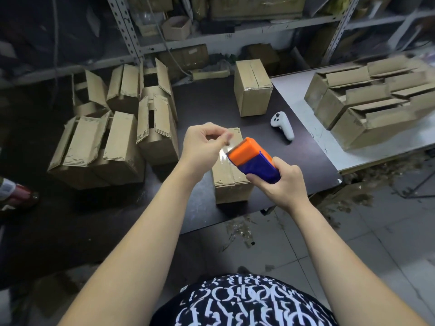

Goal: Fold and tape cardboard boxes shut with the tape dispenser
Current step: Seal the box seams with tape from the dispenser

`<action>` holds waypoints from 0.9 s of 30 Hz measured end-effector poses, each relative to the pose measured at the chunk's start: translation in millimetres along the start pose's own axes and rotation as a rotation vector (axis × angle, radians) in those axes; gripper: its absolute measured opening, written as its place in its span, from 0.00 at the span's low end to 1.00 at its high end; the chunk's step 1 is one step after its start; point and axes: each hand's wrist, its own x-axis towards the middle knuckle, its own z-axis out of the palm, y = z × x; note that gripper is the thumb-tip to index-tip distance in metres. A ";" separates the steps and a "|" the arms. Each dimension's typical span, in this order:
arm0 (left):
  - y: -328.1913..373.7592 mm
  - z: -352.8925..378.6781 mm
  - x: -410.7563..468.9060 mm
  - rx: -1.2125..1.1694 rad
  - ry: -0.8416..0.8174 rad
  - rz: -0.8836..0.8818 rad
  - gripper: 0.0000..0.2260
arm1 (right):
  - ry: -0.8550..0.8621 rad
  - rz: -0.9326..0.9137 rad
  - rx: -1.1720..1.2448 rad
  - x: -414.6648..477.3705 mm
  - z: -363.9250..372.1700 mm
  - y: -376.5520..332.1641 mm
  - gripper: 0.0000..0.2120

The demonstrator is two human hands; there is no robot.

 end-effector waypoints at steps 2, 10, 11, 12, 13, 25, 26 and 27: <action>1.2 -13.8 9.5 -0.053 0.104 0.017 0.04 | 0.001 0.086 -0.043 -7.6 -3.2 17.5 0.21; 9.4 -29.6 21.8 0.057 0.141 0.070 0.03 | -0.077 0.159 -0.071 -18.5 -5.0 37.0 0.20; 9.7 -30.8 21.7 0.051 0.158 0.058 0.03 | -0.081 0.152 -0.099 -18.4 -5.3 37.9 0.20; 10.7 -32.7 21.4 0.044 0.178 0.054 0.03 | -0.086 0.144 -0.127 -19.6 -5.7 39.4 0.20; 12.6 -34.6 20.4 0.045 0.195 0.064 0.03 | -0.090 0.146 -0.144 -21.7 -6.0 42.3 0.19; 29.8 -26.6 5.9 0.113 0.069 0.368 0.03 | -0.059 0.338 -0.072 -18.8 -4.5 46.5 0.17; 30.2 -22.5 3.9 0.120 0.037 0.416 0.03 | -0.048 0.363 -0.072 -18.1 -3.9 46.7 0.18; 29.6 -17.2 1.9 0.131 0.000 0.459 0.03 | -0.033 0.390 -0.075 -17.0 -3.2 46.5 0.19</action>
